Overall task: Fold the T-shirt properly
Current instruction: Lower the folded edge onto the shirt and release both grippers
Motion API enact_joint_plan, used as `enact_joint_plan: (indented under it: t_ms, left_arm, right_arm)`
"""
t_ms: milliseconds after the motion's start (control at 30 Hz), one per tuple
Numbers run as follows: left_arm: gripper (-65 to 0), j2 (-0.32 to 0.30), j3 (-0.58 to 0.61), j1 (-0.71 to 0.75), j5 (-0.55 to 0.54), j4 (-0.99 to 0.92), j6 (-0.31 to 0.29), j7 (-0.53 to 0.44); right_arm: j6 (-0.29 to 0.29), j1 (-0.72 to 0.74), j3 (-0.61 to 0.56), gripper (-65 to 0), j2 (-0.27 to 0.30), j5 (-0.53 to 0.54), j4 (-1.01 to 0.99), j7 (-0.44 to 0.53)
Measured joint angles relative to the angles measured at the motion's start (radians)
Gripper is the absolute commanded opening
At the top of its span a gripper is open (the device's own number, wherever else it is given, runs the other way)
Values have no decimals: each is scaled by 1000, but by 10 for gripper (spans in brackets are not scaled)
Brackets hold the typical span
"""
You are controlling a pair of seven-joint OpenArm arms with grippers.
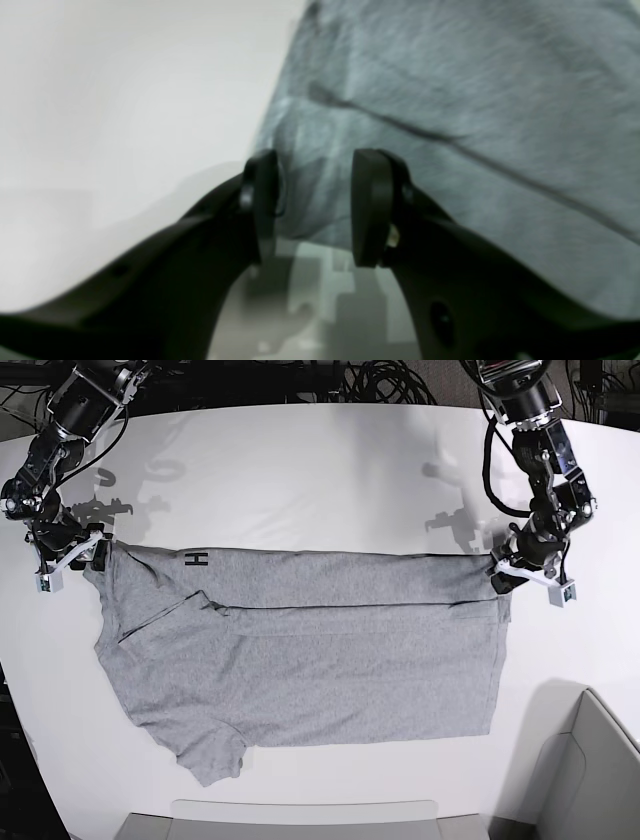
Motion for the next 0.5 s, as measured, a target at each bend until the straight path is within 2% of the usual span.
enact_joint_plan:
  t_ms: [267,500]
  left_arm:
    - [-391,-22,0,-4,-16,-103,1,-14]
    - [-391,-68,0,-23,-58,-254,-26,-156]
  right_arm:
    - [2,-3,0,-370,0,-3,3,1]
    - [2,-6,0,-370,0,0,4,0]
